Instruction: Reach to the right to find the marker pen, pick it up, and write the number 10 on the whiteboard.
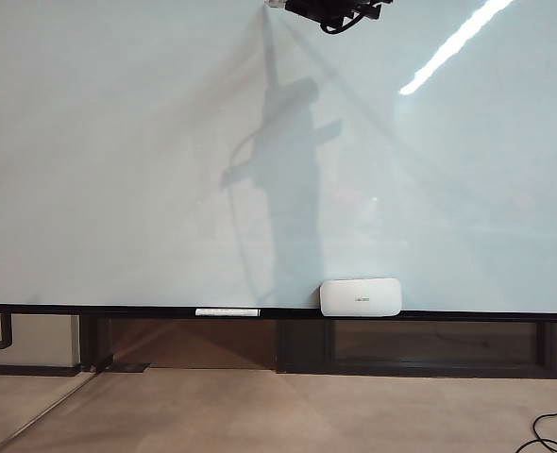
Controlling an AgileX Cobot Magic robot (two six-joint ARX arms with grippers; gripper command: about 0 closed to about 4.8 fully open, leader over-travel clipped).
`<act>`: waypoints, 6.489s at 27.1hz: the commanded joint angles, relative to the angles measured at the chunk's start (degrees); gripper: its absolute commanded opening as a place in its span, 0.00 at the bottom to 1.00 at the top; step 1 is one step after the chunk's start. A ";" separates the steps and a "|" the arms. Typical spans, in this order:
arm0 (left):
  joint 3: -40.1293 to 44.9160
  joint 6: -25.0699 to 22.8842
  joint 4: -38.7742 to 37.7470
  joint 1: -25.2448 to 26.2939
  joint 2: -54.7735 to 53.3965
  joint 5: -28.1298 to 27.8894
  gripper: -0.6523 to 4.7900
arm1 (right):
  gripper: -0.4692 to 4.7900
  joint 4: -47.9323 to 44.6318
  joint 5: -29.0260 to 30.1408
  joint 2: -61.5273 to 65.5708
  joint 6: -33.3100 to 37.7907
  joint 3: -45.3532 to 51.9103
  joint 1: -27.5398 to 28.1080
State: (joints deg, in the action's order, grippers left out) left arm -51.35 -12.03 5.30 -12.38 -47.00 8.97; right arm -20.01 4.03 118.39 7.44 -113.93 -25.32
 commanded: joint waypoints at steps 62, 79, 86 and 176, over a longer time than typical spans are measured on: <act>-0.13 -1.05 -0.02 -0.04 -0.22 9.33 0.11 | 0.08 15.08 -11.85 -7.89 -9.60 3.15 -3.50; -0.13 -1.07 0.79 -0.04 -0.55 13.81 0.11 | 0.08 9.11 -11.39 -7.74 -10.16 1.84 -0.68; -0.13 -1.07 1.22 -0.04 -0.61 13.79 0.11 | 0.08 9.49 -9.25 -7.52 -9.25 1.38 -0.44; -0.13 -1.73 2.10 -0.04 -2.12 14.19 0.11 | 0.08 12.07 -11.93 -8.17 -7.91 6.97 -2.14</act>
State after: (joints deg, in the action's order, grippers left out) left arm -51.35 -13.52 6.66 -12.38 -49.25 23.16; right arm -7.40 -7.51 109.86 -0.14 -106.50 -27.79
